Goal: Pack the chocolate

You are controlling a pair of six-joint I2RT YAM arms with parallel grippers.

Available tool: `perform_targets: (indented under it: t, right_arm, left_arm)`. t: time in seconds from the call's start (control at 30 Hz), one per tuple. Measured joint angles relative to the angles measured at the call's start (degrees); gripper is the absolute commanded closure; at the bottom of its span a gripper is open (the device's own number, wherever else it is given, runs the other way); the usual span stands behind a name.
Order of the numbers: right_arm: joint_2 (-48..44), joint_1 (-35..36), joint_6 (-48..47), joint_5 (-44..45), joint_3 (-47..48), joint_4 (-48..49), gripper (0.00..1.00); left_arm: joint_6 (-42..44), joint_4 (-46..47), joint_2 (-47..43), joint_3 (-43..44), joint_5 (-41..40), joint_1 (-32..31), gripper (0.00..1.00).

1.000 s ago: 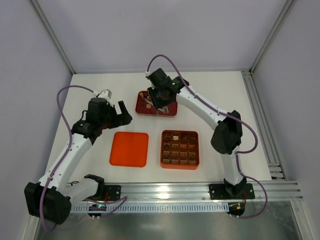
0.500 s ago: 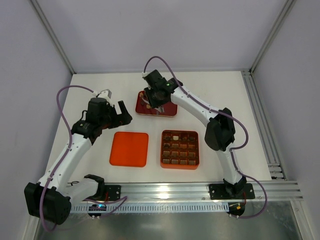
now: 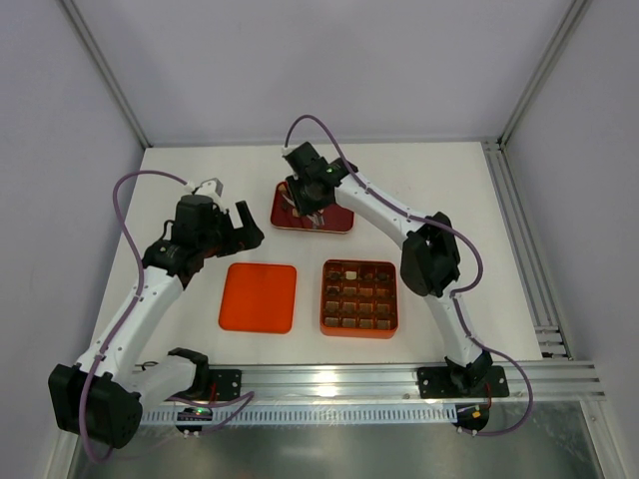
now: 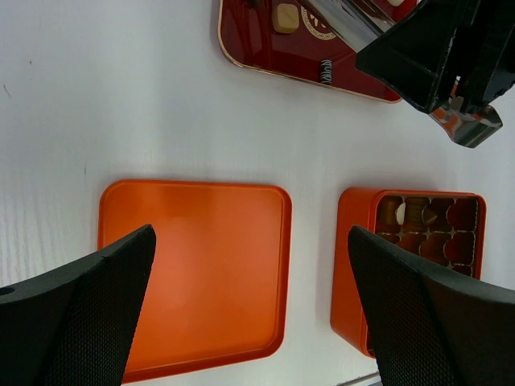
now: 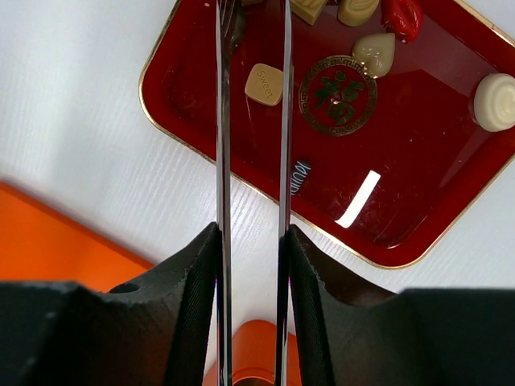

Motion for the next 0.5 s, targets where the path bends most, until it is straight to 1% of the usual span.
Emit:
perform_targets:
  t: [0.03, 0.27, 0.5]
  right_arm:
    - [0.1, -0.1, 0.0, 0.0, 0.0, 0.0, 0.62]
    - [0.3, -0.2, 0.4, -0.1, 0.0, 0.3, 0.66]
    - [0.3, -0.2, 0.9, -0.2, 0.0, 0.4, 0.72]
  left_arm:
    - [0.0, 0.0, 0.0, 0.0, 0.0, 0.0, 0.0]
    - [0.0, 0.0, 0.0, 0.0, 0.0, 0.0, 0.0]
    - [0.0, 0.0, 0.0, 0.0, 0.0, 0.0, 0.0]
